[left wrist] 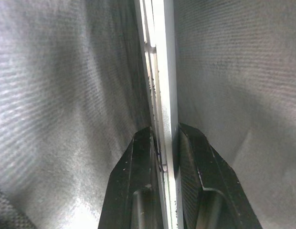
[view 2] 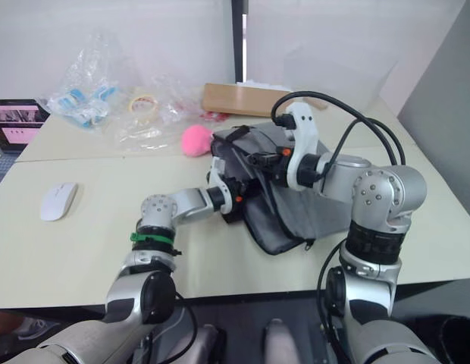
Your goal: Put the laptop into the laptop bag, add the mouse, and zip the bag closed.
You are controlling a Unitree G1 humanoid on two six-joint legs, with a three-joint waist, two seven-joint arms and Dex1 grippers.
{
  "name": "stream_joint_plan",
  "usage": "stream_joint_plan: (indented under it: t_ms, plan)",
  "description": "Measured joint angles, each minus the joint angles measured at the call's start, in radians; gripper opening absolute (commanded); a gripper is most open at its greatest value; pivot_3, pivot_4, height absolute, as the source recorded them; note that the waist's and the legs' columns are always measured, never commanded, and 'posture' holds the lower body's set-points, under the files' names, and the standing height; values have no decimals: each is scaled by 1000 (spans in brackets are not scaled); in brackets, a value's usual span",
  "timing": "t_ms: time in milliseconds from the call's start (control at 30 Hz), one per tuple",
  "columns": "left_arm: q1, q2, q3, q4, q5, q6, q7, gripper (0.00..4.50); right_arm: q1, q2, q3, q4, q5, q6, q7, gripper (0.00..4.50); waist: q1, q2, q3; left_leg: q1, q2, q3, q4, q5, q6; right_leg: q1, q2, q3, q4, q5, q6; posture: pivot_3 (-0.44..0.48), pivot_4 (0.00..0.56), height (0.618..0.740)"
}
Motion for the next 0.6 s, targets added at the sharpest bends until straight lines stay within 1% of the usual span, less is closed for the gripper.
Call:
stream_joint_plan:
  t_ms: [67, 133, 233, 267, 367, 467, 500, 600]
  plan:
    - [1, 0, 0, -3, 0, 3, 0, 202, 0, -1, 1, 1, -2, -4, -1, 0, 0, 0, 0, 0, 0, 0, 0, 0, 0, 0, 0, 0, 0, 0, 0, 0, 150, 740]
    - [7, 1, -4, -20, 1, 9, -2, 1233, 0, 0, 7, 3, -7, -23, -1, 0, -1, 0, 0, 0, 0, 0, 0, 0, 0, 0, 0, 0, 0, 0, 0, 0, 150, 740]
    - [20, 8, -27, -73, 1, 24, -32, 2174, 0, -1, 23, 17, -12, -56, -2, 0, -3, 0, 0, 0, 0, 0, 0, 0, 0, 0, 0, 0, 0, 0, 0, 0, 150, 740]
    - [25, 12, -35, -94, 1, 33, -41, 2557, 0, -3, 33, 24, -17, -66, -2, 0, -3, 0, 0, 0, 0, 0, 0, 0, 0, 0, 0, 0, 0, 0, 0, 0, 150, 740]
    - [48, 30, -38, -133, 0, 57, -50, 3536, 3, -6, 49, 35, -24, -92, 3, 0, -3, 0, 0, 0, 0, 0, 0, 0, 0, 0, 0, 0, 0, 0, 0, 0, 150, 740]
    - [67, 76, -37, -166, -6, 104, -54, 4472, 19, -7, 62, 38, -28, -112, 7, 0, -4, 0, 0, 0, 0, 0, 0, 0, 0, 0, 1, 0, 1, 0, 0, 0, 150, 740]
    - [70, 102, -36, -181, -13, 125, -63, 4472, 23, -6, 68, 40, -28, -115, 8, 0, -5, 0, 0, 1, 1, 0, 0, 0, 0, 0, 1, 0, 1, 0, 0, 0, 150, 740]
    - [71, 227, -15, -240, -60, 202, -119, 4472, 31, -8, 80, 41, -28, -128, 14, 0, -12, 0, 0, 1, 1, 0, 0, 0, 0, 0, 2, 0, 1, 1, -1, 0, 150, 740]
